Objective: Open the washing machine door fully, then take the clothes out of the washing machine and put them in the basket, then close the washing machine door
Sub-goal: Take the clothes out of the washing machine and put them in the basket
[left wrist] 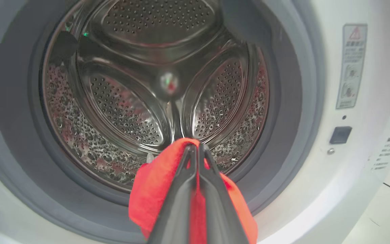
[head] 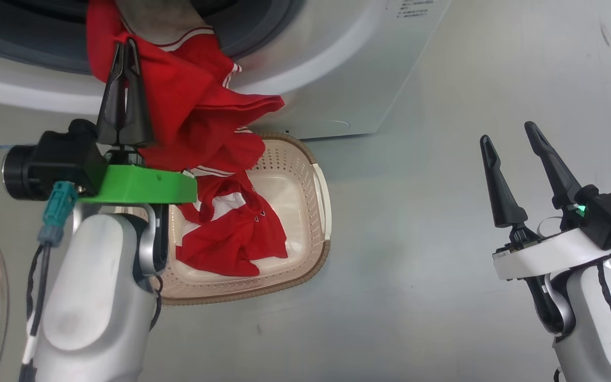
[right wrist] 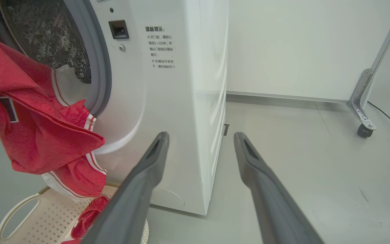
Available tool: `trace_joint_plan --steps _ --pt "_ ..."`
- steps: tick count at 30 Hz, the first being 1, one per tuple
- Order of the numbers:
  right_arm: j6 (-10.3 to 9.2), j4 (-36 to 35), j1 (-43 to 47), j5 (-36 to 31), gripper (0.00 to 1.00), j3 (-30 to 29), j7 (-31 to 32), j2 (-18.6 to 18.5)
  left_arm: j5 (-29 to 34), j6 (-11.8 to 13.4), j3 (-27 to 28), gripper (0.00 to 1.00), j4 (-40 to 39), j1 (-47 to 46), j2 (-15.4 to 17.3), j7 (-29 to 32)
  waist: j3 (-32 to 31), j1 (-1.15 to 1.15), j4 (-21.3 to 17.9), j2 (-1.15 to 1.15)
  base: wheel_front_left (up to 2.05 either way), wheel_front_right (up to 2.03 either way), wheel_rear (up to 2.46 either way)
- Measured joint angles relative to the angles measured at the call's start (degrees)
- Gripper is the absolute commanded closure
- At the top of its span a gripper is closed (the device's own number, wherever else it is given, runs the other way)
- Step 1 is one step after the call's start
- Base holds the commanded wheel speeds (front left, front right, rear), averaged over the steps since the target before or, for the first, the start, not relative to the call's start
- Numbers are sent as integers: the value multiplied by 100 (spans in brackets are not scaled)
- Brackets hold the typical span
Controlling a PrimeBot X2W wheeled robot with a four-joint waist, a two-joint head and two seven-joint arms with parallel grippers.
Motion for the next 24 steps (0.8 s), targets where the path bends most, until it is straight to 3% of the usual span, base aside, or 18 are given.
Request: trace_joint_plan --steps 12,24 --pt "0 22 259 -67 0 -9 0 -7 183 14 -341 100 -1259 761 30 -26 -322 0 324 0 0 0 0" --pt "0 19 362 -100 0 75 0 12 211 14 -1132 100 -1571 1706 74 -25 -476 0 454 0 0 0 0"
